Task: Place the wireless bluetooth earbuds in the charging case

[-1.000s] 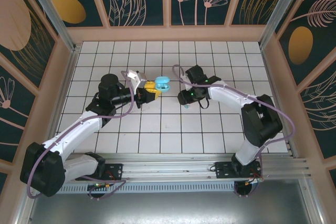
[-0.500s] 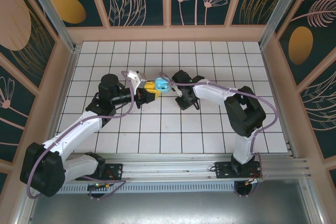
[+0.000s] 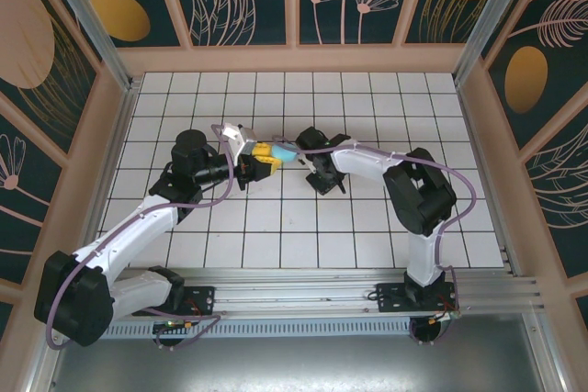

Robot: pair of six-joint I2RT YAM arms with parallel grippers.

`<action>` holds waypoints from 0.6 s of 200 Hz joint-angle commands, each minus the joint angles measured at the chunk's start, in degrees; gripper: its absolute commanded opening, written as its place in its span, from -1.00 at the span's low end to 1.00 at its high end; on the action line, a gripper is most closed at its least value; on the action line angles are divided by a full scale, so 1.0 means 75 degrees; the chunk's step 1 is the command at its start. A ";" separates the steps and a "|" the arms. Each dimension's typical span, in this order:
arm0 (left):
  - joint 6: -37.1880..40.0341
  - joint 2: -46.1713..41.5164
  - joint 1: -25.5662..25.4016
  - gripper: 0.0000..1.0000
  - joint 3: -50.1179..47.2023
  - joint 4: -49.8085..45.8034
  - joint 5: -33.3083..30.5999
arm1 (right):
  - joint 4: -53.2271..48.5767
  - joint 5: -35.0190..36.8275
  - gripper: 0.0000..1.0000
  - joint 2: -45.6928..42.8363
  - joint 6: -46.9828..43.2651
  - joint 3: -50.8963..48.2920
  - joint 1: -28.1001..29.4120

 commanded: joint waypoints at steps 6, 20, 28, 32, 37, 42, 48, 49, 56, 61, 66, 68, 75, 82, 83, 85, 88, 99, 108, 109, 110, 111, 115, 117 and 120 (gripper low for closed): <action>0.0114 -0.0130 -0.0005 -1.00 0.0001 0.0112 0.0065 | -0.0330 0.0108 -0.43 0.0194 -0.0172 0.0170 0.0058; 0.0121 -0.0119 0.0005 -1.00 0.0019 0.0112 0.0059 | -0.0327 0.0026 -0.45 0.0214 -0.0196 0.0176 0.0062; 0.0113 -0.0099 -0.0005 -1.00 0.0033 0.0113 0.0060 | -0.0330 -0.0033 -0.46 0.0223 -0.0211 0.0175 0.0062; 0.0115 -0.0096 -0.0005 -1.00 0.0047 0.0112 0.0062 | -0.0317 -0.0067 -0.47 0.0219 -0.0210 0.0155 0.0060; 0.0117 -0.0079 -0.0002 -1.00 0.0039 0.0120 0.0071 | -0.0316 -0.0112 -0.49 0.0226 -0.0213 0.0155 0.0048; 0.0124 -0.0078 0.0004 -1.00 0.0048 0.0114 0.0081 | -0.0298 -0.0175 -0.51 0.0238 -0.0213 0.0143 0.0050; 0.0116 -0.0072 -0.0002 -1.00 0.0047 0.0114 0.0084 | -0.0284 -0.0206 -0.53 0.0239 -0.0190 0.0142 0.0040; 0.0120 -0.0078 -0.0004 -1.00 0.0047 0.0119 0.0083 | -0.0284 -0.0223 -0.54 0.0247 -0.0184 0.0133 0.0033; 0.0121 -0.0072 0.0001 -1.00 0.0048 0.0120 0.0084 | -0.0258 -0.0288 -0.58 0.0232 -0.0146 0.0121 0.0014; 0.0118 -0.0072 -0.0004 -1.00 0.0048 0.0115 0.0084 | -0.0240 -0.0362 -0.61 0.0224 -0.0125 0.0117 -0.0012; 0.0124 -0.0083 -0.0004 -1.00 0.0048 0.0122 0.0077 | -0.0221 -0.0456 -0.64 0.0198 -0.0079 0.0103 -0.0041; 0.0124 -0.0090 -0.0005 -1.00 0.0057 0.0120 0.0081 | -0.0207 -0.0497 -0.65 0.0187 -0.0059 0.0097 -0.0063; 0.0124 -0.0104 -0.0009 -1.00 0.0040 0.0109 0.0061 | -0.0171 -0.0643 -0.69 0.0117 0.0009 0.0075 -0.0128; 0.0141 -0.0128 -0.0005 -1.00 0.0042 0.0094 0.0049 | -0.0121 -0.0818 -0.72 0.0030 0.0086 0.0049 -0.0217; 0.0144 -0.0129 -0.0005 -1.00 0.0045 0.0091 0.0048 | -0.0113 -0.0840 -0.72 0.0011 0.0095 0.0037 -0.0224; 0.0141 -0.0130 -0.0002 -1.00 0.0047 0.0089 0.0051 | -0.0101 -0.0886 -0.72 -0.0015 0.0116 0.0028 -0.0244; 0.0145 -0.0141 0.0001 -1.00 0.0038 0.0075 0.0038 | -0.0078 -0.0978 -0.73 -0.0069 0.0151 0.0012 -0.0288; 0.0157 -0.0174 -0.0011 -1.00 0.0036 0.0052 0.0024 | -0.0002 -0.1219 -0.74 -0.0280 0.0295 -0.0054 -0.0463; 0.0159 -0.0189 -0.0004 -1.00 0.0030 0.0024 0.0009 | 0.0072 -0.1536 -0.74 -0.0478 0.0418 -0.0110 -0.0631; 0.0171 -0.0189 -0.0004 -1.00 0.0026 0.0027 0.0005 | 0.0077 -0.1574 -0.74 -0.0489 0.0431 -0.0113 -0.0642; 0.0171 -0.0195 -0.0004 -1.00 0.0025 0.0028 0.0009 | 0.0086 -0.1611 -0.74 -0.0512 0.0449 -0.0120 -0.0665; 0.0171 -0.0198 0.0001 -1.00 0.0025 0.0023 0.0005 | 0.0090 -0.1646 -0.74 -0.0542 0.0464 -0.0136 -0.0682; 0.0174 -0.0207 -0.0003 -1.00 0.0024 0.0018 0.0003 | 0.0129 -0.1810 -0.74 -0.0632 0.0522 -0.0159 -0.0764; 0.0171 -0.0211 0.0001 -1.00 0.0019 0.0018 0.0001 | 0.0141 -0.1890 -0.74 -0.0671 0.0548 -0.0177 -0.0812; 0.0181 -0.0213 0.0000 -1.00 0.0013 0.0018 0.0001 | 0.0182 -0.2003 -0.74 -0.0753 0.0603 -0.0210 -0.0878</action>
